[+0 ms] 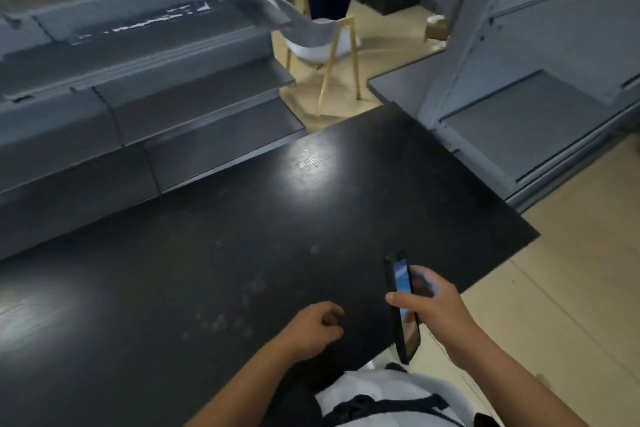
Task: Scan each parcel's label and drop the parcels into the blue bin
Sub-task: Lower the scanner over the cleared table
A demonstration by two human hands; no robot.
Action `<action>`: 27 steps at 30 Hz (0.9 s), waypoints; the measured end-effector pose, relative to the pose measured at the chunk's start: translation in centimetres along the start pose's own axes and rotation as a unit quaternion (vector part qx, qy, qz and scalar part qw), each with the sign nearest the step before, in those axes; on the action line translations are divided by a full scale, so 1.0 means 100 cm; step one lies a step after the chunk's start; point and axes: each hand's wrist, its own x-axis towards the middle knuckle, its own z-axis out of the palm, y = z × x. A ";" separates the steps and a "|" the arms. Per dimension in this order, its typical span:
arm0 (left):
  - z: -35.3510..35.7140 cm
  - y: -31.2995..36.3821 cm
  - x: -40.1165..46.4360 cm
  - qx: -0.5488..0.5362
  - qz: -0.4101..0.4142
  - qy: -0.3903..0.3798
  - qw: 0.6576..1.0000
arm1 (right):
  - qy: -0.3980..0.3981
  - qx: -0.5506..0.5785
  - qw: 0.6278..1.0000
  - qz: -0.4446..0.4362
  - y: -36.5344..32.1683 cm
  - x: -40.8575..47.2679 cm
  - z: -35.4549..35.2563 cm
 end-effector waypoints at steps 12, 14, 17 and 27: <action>0.027 0.082 0.058 -0.037 -0.028 0.056 0.997 | 0.076 -0.309 0.946 0.062 0.003 0.172 -0.135; 0.035 0.089 0.064 -0.050 -0.040 0.070 0.995 | 0.091 -0.356 0.927 0.071 0.001 0.198 -0.147; 0.049 0.097 0.074 -0.070 -0.058 0.089 0.992 | 0.108 -0.402 0.906 0.069 0.006 0.224 -0.157; 0.070 0.108 0.063 -0.124 -0.119 0.121 0.978 | 0.082 -0.473 0.876 0.049 0.024 0.236 -0.151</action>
